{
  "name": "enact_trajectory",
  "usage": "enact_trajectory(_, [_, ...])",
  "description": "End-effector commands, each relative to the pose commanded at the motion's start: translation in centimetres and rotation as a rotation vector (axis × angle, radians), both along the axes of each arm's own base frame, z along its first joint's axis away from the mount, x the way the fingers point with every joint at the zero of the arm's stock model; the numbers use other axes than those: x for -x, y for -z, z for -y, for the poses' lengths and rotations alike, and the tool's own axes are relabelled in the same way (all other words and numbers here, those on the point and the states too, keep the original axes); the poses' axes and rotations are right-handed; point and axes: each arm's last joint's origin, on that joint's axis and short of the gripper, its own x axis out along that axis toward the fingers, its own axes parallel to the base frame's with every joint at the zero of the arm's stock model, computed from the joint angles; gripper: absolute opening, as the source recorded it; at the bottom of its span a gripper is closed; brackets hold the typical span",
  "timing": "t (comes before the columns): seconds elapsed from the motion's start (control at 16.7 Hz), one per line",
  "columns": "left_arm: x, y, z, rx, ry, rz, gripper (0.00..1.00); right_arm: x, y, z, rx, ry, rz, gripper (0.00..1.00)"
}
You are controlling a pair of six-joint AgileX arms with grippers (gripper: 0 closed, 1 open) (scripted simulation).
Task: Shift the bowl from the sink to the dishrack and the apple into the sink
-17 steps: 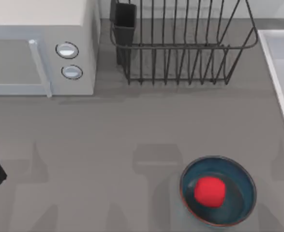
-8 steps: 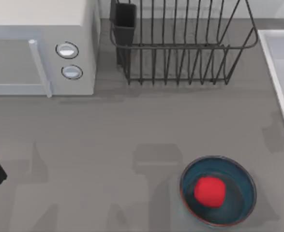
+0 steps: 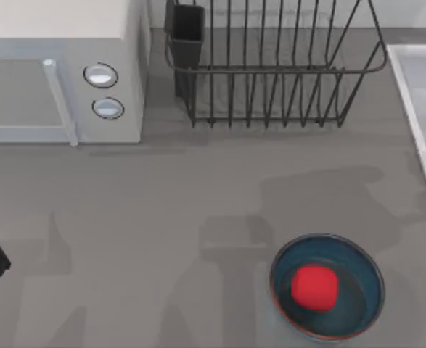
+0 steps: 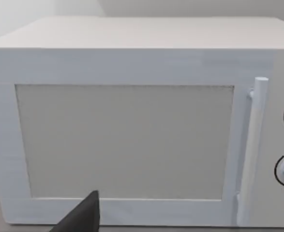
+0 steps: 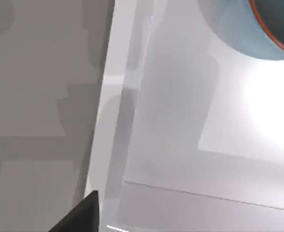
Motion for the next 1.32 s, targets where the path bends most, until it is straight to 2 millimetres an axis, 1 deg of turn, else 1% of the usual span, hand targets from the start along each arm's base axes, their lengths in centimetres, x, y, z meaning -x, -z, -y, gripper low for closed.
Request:
enact_trajectory(0.18, [0.0,0.0,0.0,0.0,0.0,0.0,1.0,-5.1,3.2,3.0,-0.027,0.033,-0.173,1.0])
enact_trajectory(0.3, [0.0,0.0,0.0,0.0,0.0,0.0,1.0,-7.8,5.2,5.2,-0.038,0.059,-0.238,1.0])
enact_trajectory(0.42, [0.0,0.0,0.0,0.0,0.0,0.0,1.0,-10.0,6.6,7.5,-0.036,0.087,-0.257,1.0])
enact_trajectory(0.54, [0.0,0.0,0.0,0.0,0.0,0.0,1.0,-11.6,7.5,9.7,-0.025,0.114,-0.245,1.0])
enact_trajectory(0.72, [0.0,0.0,0.0,0.0,0.0,0.0,1.0,-13.1,7.7,12.3,0.005,0.15,-0.193,1.0])
enact_trajectory(0.84, [0.0,0.0,0.0,0.0,0.0,0.0,1.0,-13.5,7.5,13.4,0.021,0.165,-0.162,1.0])
enact_trajectory(0.96, [0.0,0.0,0.0,0.0,0.0,0.0,1.0,-13.7,7.4,13.8,0.027,0.17,-0.15,1.0])
enact_trajectory(1.2, [0.0,0.0,0.0,0.0,0.0,0.0,1.0,-13.7,7.3,13.5,0.027,0.165,-0.148,1.0])
enact_trajectory(1.26, [0.0,0.0,0.0,0.0,0.0,0.0,1.0,-13.7,7.5,13.5,0.027,0.166,-0.15,1.0])
enact_trajectory(1.32, [0.0,0.0,0.0,0.0,0.0,0.0,1.0,-13.8,8.1,13.6,0.026,0.168,-0.153,1.0])
